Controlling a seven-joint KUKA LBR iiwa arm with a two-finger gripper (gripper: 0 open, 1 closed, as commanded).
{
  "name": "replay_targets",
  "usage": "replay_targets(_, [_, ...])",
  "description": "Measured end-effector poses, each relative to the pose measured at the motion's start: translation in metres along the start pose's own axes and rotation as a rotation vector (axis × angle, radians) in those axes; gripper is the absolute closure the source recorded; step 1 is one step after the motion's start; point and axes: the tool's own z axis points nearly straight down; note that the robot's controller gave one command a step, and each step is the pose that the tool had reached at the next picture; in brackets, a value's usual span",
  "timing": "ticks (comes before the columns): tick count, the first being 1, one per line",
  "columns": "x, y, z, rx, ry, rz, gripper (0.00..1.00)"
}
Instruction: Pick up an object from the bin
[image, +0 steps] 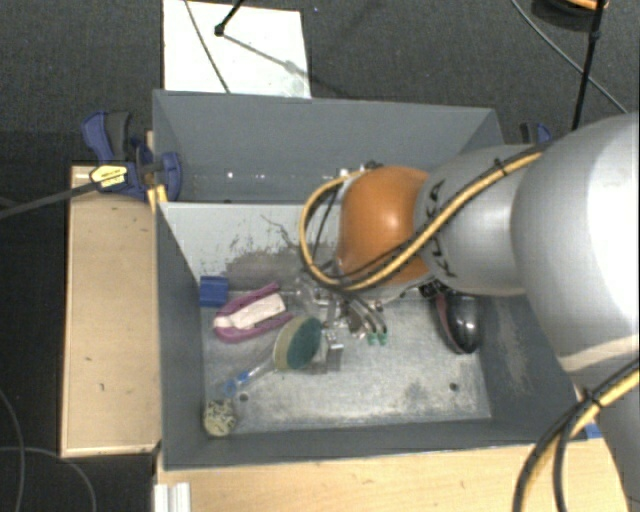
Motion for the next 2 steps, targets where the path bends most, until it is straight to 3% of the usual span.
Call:
replay_targets(1, [-0.001,-0.001,-0.005,0.0,-0.006,0.006,1.0])
replay_targets(2, [0.01,0.007,-0.207,0.001,-0.01,-0.007,1.0])
